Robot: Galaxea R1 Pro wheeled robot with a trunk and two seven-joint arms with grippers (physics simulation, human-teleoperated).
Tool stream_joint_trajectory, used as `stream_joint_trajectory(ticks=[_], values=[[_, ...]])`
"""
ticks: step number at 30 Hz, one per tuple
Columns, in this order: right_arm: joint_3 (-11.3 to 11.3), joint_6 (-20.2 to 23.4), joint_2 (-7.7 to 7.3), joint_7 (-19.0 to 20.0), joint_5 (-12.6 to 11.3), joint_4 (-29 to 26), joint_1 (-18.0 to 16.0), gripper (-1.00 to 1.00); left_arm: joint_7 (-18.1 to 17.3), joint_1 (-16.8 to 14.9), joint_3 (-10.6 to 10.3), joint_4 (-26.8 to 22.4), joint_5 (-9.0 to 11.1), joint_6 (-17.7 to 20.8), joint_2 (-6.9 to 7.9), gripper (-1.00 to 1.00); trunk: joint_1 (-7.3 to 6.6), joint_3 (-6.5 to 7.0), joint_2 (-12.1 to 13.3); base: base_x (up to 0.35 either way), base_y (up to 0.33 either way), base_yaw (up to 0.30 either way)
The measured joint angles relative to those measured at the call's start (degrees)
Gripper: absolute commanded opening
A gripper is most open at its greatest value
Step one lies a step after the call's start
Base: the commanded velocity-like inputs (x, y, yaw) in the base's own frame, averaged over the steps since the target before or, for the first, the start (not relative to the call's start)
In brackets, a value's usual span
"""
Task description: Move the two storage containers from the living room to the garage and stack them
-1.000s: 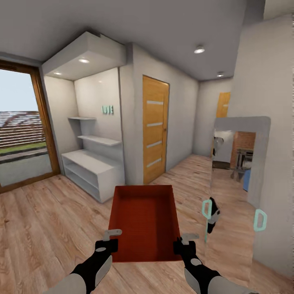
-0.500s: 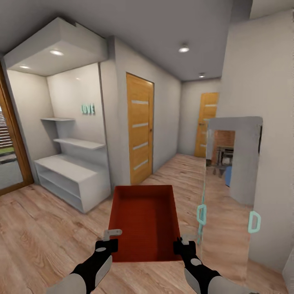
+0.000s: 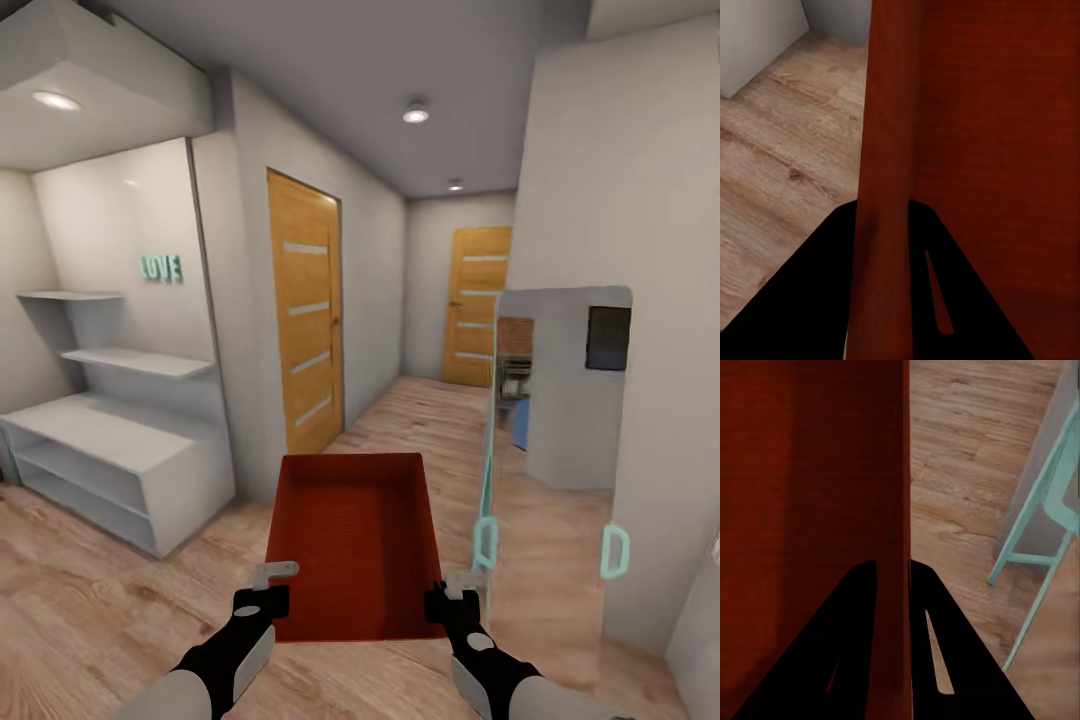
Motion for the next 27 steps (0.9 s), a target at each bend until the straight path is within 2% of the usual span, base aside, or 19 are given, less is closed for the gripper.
stream_joint_trajectory(ticks=[12, 27], values=[[0.0, -0.1, -0.17, 0.4, -0.3, 0.1, 0.0, -1.00, 0.1, 0.0, 0.2, -0.1, -0.3, 0.0, -0.17, -1.00, 0.00, 0.00, 0.0, 0.318, 0.181, -0.020], [0.0, -0.1, -0.22, 0.5, -0.3, 0.0, 0.0, -1.00, 0.1, 0.0, 0.2, -0.1, -0.3, 0.0, -0.21, -1.00, 0.00, 0.00, 0.0, 0.318, 0.181, -0.232]])
